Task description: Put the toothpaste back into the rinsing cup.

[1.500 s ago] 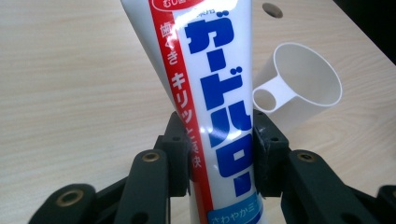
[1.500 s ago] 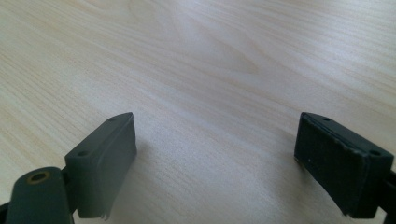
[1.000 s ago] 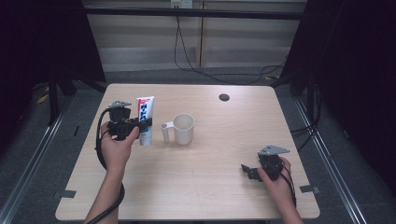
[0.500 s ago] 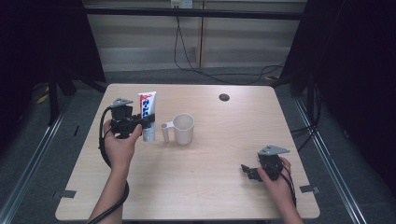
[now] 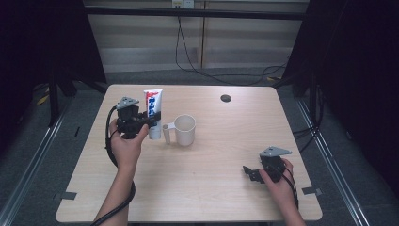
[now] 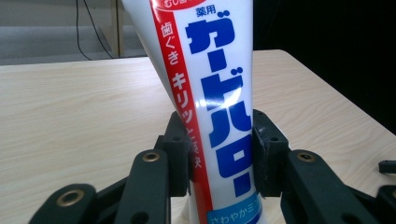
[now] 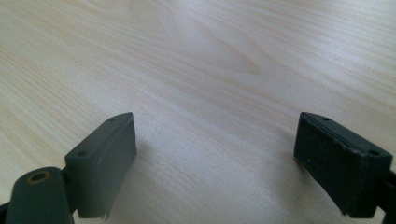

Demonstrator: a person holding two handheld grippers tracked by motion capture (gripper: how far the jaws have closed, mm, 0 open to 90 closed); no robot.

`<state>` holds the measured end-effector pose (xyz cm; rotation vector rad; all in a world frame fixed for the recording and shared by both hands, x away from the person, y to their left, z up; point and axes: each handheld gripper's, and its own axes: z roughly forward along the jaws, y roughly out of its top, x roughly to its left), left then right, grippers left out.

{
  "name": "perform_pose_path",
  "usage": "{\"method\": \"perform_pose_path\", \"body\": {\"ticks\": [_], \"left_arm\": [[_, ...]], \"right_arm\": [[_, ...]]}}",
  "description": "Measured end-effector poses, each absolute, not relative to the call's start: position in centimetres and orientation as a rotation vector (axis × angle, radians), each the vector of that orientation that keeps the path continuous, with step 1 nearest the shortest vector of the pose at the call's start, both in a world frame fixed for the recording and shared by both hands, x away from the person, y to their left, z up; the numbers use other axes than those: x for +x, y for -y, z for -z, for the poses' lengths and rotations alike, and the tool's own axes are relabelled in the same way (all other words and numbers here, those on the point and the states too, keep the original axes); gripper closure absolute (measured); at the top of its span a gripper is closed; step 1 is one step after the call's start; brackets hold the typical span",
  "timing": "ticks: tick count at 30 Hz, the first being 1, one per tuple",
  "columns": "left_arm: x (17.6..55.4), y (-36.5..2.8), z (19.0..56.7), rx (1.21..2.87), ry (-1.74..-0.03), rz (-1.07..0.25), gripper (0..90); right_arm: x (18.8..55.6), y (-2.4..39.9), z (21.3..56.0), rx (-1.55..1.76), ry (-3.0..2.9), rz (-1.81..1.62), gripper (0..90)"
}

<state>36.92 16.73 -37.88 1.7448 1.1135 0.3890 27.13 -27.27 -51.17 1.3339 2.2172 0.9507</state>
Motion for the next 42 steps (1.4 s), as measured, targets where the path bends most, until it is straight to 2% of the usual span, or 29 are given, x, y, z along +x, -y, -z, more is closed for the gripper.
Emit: {"method": "perform_pose_path", "body": {"ticks": [42], "left_arm": [[38.3,-12.5,36.9,1.719,-1.015,-0.441,64.7]], "right_arm": [[27.1,27.2,51.2,1.326,-2.220,-0.957,12.7]]}}
